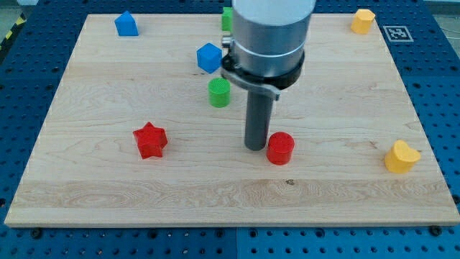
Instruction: Place your arm at the bottom right of the red star
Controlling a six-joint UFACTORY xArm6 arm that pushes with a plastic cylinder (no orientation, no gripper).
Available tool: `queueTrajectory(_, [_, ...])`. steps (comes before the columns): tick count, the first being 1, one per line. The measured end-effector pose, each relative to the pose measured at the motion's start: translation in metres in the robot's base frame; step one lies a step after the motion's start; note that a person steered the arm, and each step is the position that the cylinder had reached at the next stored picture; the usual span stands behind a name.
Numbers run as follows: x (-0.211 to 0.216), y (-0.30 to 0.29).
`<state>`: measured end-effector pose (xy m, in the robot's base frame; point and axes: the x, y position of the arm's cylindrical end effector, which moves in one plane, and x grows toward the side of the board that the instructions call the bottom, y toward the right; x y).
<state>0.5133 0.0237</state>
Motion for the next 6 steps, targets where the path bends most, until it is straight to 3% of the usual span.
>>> queueTrajectory(1, [0.012,-0.023])
queueTrajectory(2, [0.050,-0.037])
queueTrajectory(4, [0.072,-0.037])
queueTrajectory(6, [0.058,-0.050])
